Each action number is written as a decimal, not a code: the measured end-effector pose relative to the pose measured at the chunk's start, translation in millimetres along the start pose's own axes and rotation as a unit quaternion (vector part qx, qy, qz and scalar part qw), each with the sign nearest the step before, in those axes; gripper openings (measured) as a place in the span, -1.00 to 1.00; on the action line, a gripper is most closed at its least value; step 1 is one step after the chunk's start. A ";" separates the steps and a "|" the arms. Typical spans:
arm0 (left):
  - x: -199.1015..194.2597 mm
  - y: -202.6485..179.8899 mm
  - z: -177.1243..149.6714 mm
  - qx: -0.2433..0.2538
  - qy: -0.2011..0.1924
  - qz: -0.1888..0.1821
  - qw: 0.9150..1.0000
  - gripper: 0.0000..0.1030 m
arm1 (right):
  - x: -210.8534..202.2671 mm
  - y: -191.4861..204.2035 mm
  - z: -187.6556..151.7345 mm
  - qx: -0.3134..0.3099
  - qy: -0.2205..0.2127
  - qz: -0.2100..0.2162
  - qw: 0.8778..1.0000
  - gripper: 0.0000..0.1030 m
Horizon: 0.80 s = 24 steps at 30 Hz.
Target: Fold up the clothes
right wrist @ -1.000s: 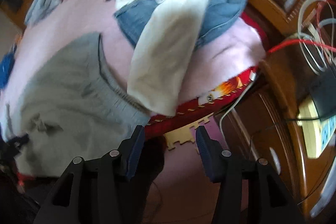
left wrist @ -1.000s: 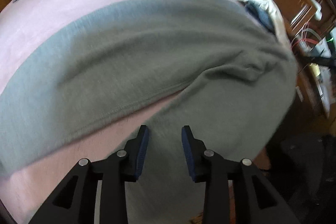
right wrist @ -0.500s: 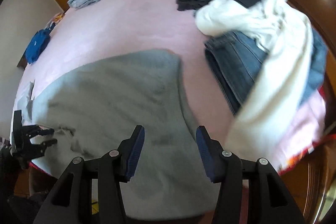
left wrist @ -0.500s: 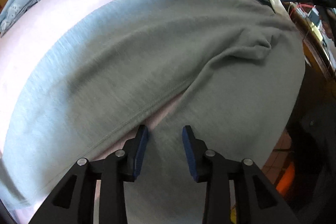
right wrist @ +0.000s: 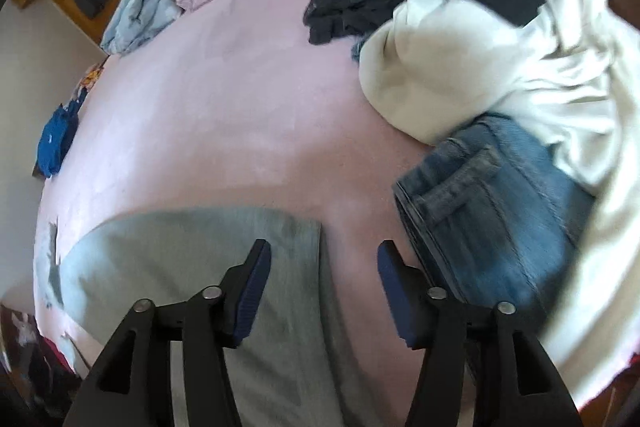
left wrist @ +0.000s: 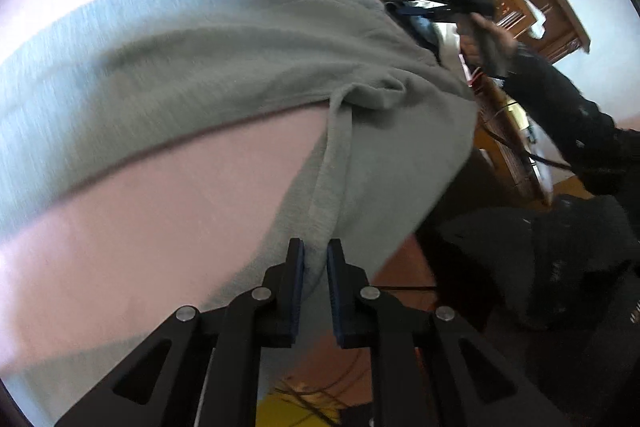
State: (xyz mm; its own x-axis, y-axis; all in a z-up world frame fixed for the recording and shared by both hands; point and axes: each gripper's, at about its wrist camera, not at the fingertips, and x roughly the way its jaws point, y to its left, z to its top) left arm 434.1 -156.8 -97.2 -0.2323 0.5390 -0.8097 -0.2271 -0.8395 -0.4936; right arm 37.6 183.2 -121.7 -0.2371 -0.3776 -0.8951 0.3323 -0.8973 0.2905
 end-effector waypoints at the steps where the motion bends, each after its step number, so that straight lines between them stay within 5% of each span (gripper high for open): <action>1: 0.5 -3.6 -5.9 -0.002 -0.001 0.000 1.000 -0.82 | 6.4 0.2 0.6 0.000 0.007 -0.001 1.000 0.12; 6: -7.3 1.7 -7.1 -0.015 -0.007 -0.010 1.000 -0.82 | 31.3 15.9 -3.1 -0.036 0.026 -0.032 0.998 0.13; 7: -9.8 1.5 -9.6 -0.015 -0.008 -0.010 1.000 -0.82 | 30.8 22.7 -5.2 -0.057 0.029 -0.037 0.997 -0.01; 8: -12.4 1.3 -12.2 -0.014 -0.010 -0.010 1.000 -0.83 | 30.2 29.6 -7.3 -0.077 0.032 -0.040 0.996 -0.60; 9: -12.4 -0.9 -11.9 -0.014 -0.010 -0.011 1.000 -0.82 | 26.0 33.2 -9.1 -0.082 0.033 -0.031 0.996 -0.63; 16: -13.0 -11.0 -17.1 -0.014 -0.009 -0.022 1.000 -0.82 | -28.2 37.8 -8.4 -0.098 -0.039 -0.060 0.993 -0.65; 19: -12.1 -8.1 -17.3 -0.021 -0.012 -0.018 1.000 -0.83 | -5.9 32.2 -1.0 -0.102 -0.013 -0.098 0.990 -0.56; 20: -13.0 -7.1 -16.3 -0.024 -0.015 -0.016 0.999 -0.82 | 1.4 30.3 -0.7 -0.103 -0.004 -0.109 0.989 -0.36; 24: -32.9 -6.5 -16.4 -0.028 -0.042 -0.002 0.999 -0.82 | 10.3 30.5 -3.9 -0.096 -0.005 -0.129 0.987 -0.33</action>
State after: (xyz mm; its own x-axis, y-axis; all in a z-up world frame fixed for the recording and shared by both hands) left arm 458.8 -170.2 -72.6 -0.3105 0.5446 -0.7791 -0.1763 -0.8384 -0.5157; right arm 48.9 152.9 -123.4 -0.3457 -0.1463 -0.9269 0.4268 -0.9042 -0.0165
